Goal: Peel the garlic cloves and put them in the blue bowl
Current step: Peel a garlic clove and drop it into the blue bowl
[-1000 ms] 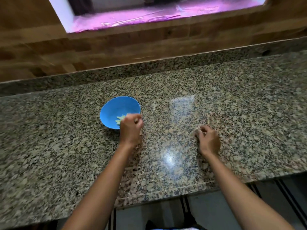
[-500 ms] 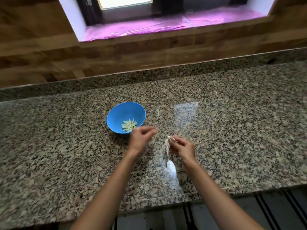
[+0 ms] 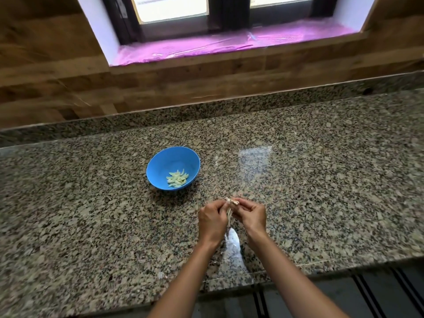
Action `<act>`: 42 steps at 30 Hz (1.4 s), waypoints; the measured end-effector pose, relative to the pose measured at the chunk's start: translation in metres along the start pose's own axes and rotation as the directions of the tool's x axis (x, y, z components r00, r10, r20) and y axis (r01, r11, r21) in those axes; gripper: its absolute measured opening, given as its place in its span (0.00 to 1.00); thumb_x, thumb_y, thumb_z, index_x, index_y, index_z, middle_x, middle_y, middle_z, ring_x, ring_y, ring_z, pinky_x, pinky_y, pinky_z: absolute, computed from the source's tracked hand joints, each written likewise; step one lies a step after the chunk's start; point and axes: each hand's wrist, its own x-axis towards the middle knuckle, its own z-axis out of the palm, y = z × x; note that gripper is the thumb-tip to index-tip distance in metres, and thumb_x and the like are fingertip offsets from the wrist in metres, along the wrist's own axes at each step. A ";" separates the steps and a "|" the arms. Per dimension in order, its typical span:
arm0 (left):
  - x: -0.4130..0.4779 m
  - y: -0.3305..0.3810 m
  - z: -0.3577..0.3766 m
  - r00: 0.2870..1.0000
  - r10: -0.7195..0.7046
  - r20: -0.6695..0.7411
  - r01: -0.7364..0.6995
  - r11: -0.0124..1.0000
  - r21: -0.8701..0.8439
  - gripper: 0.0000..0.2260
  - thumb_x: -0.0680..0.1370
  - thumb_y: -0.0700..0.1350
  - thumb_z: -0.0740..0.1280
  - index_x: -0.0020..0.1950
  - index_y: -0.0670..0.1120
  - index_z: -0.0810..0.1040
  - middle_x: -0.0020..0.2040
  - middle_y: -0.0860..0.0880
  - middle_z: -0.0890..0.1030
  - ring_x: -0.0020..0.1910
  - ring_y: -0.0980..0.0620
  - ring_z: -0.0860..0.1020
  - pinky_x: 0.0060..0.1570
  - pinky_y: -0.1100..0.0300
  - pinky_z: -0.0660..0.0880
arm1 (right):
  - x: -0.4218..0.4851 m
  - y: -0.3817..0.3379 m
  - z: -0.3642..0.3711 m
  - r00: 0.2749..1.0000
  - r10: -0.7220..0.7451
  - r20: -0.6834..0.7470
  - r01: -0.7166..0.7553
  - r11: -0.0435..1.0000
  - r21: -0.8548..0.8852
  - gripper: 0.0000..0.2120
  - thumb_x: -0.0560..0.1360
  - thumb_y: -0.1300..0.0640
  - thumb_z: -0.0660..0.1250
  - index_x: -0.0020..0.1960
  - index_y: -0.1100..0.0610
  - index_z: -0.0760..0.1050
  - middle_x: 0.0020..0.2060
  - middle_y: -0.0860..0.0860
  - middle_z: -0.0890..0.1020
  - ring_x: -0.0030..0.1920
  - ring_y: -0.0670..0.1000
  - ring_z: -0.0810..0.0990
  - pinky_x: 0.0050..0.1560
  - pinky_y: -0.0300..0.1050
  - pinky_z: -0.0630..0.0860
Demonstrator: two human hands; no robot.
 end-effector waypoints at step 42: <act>0.023 -0.001 0.003 0.951 0.016 0.308 -0.199 0.794 0.574 0.05 0.77 0.33 0.63 0.45 0.40 0.76 0.40 0.47 0.76 0.41 0.51 0.75 0.40 0.64 0.71 | 0.021 0.011 -0.036 0.689 -0.589 0.423 0.546 0.037 -0.837 0.23 0.71 0.67 0.66 0.65 0.55 0.72 0.62 0.54 0.75 0.64 0.53 0.72 0.68 0.54 0.67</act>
